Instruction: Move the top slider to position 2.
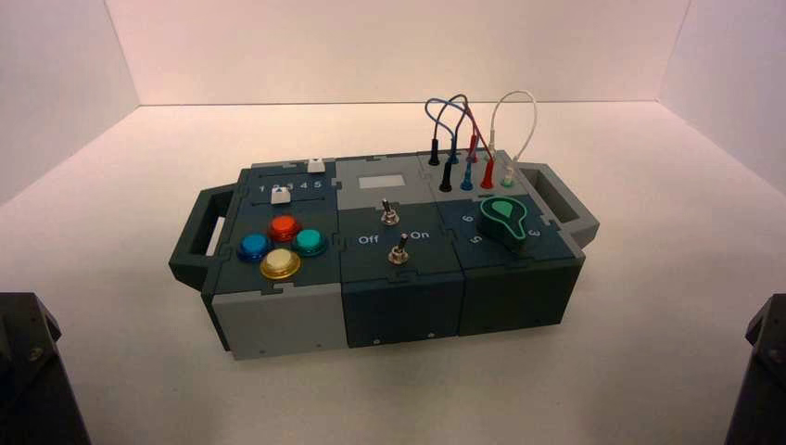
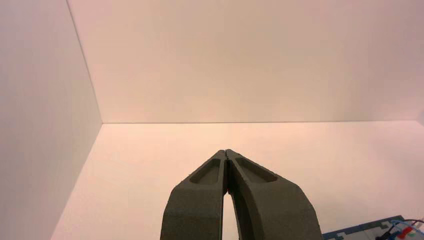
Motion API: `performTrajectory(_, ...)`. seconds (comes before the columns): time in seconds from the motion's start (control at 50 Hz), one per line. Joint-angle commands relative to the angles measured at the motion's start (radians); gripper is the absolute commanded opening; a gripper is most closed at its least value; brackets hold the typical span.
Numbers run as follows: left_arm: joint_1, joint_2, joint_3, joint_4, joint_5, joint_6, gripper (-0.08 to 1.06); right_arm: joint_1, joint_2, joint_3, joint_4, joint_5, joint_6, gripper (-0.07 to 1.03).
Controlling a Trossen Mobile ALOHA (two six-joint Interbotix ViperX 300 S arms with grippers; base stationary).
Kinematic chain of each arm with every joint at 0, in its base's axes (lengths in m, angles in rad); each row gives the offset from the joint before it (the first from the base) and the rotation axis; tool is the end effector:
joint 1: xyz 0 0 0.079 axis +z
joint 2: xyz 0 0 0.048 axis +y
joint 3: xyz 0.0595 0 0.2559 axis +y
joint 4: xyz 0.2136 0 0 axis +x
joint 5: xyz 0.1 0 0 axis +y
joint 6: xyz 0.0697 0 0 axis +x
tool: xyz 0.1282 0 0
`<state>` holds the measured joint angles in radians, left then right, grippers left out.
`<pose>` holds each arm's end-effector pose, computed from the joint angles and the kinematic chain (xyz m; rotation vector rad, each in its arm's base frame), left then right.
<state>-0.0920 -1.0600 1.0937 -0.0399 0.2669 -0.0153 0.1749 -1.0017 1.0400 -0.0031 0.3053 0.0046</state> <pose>0.3068 -0.0304 0.2349 -0.0411 0.3029 -0.0936 0.3114 0.0548 0.2363 -0.0286 0.3428 0.1720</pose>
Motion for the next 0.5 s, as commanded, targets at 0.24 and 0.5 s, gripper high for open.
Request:
performTrajectory(0.24,0.005,0.020,-0.020,0.002,0.002,0.012,-0.03,-0.003,0.005,-0.029,0.002,-0.005,0.005,-0.02)
performTrajectory(0.5,0.002,0.031,-0.060,0.002,0.083,0.018,-0.03,-0.003,0.005,-0.029,0.008,0.000,0.008,-0.02)
